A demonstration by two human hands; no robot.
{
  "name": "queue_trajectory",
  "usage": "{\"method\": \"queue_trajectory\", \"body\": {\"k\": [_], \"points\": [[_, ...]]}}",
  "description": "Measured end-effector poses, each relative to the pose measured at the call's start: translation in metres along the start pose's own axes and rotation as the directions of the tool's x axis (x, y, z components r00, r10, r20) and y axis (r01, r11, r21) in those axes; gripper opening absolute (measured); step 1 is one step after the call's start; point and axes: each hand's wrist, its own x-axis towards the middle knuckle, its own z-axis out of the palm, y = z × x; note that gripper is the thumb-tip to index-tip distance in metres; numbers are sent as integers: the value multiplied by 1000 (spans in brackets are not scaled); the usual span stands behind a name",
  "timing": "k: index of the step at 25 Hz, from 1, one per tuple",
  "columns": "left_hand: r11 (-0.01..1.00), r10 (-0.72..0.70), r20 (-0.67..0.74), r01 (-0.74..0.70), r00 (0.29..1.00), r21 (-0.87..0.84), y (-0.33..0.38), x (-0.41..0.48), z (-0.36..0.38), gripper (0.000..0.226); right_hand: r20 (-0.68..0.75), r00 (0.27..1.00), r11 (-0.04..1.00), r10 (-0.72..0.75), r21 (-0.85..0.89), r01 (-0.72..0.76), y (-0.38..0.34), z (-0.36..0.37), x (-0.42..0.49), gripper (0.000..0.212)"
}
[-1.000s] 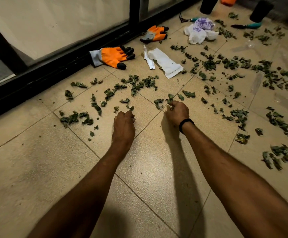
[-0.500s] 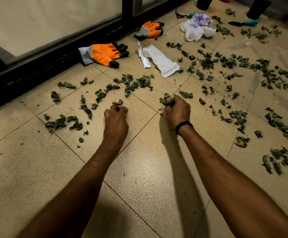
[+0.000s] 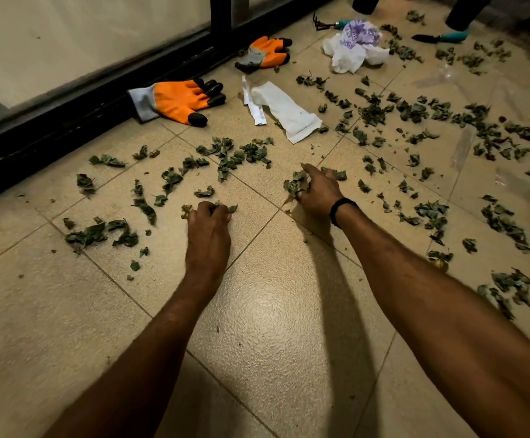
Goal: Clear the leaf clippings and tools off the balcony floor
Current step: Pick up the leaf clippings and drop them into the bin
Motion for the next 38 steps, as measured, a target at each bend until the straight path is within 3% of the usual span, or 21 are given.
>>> {"method": "queue_trajectory", "body": {"k": [3, 6, 8, 11, 14, 17, 20, 25, 27, 31, 36, 38], "points": [[992, -82, 13, 83, 997, -97, -2, 3, -1, 17, 3, 998, 998, -69, -9, 69, -7, 10, 5, 62], [987, -109, 14, 110, 994, -113, -4, 4, 0, 20, -146, 958, 963, -248, -142, 228, -13, 31, -4, 29], [973, -160, 11, 159, 987, -170, -1, 6, -3, 23, -208, 931, 946, -301, -189, 263, -20, 43, -12, 23], [925, -251, 29, 249, 967, -288, 1, 6, -11, 22, -229, 925, 945, -302, -198, 259, -25, 52, -20, 22], [862, -319, 44, 309, 947, -401, -1, 0, -22, 21, -240, 956, 985, -167, -9, 170, -30, 48, -23, 22], [780, -391, 75, 373, 917, -503, -5, -7, -34, 19, -49, 991, 992, -123, 37, 125, -43, 40, -26, 41], [714, -449, 87, 416, 889, -563, -9, -10, -47, 21, 168, 978, 974, -123, -170, 152, -56, 34, -33, 63], [713, -471, 61, 421, 880, -560, -11, -24, -67, 21, 235, 953, 917, -190, -305, 258, -62, 49, -35, 69], [707, -481, 65, 431, 874, -561, -16, -30, -71, 18, 243, 937, 857, -250, -396, 331, -63, 59, -33, 59], [705, -503, 67, 454, 862, -544, -19, -36, -79, 19, -7, 923, 841, -385, -413, 348, -64, 75, -56, 30], [743, -509, 19, 450, 861, -494, -9, -46, -96, 19, -185, 891, 869, -414, -372, 327, -51, 100, -117, 29], [749, -514, 11, 455, 858, -481, -6, -52, -108, 19, -210, 916, 920, -341, -273, 280, -60, 97, -136, 30]]}}
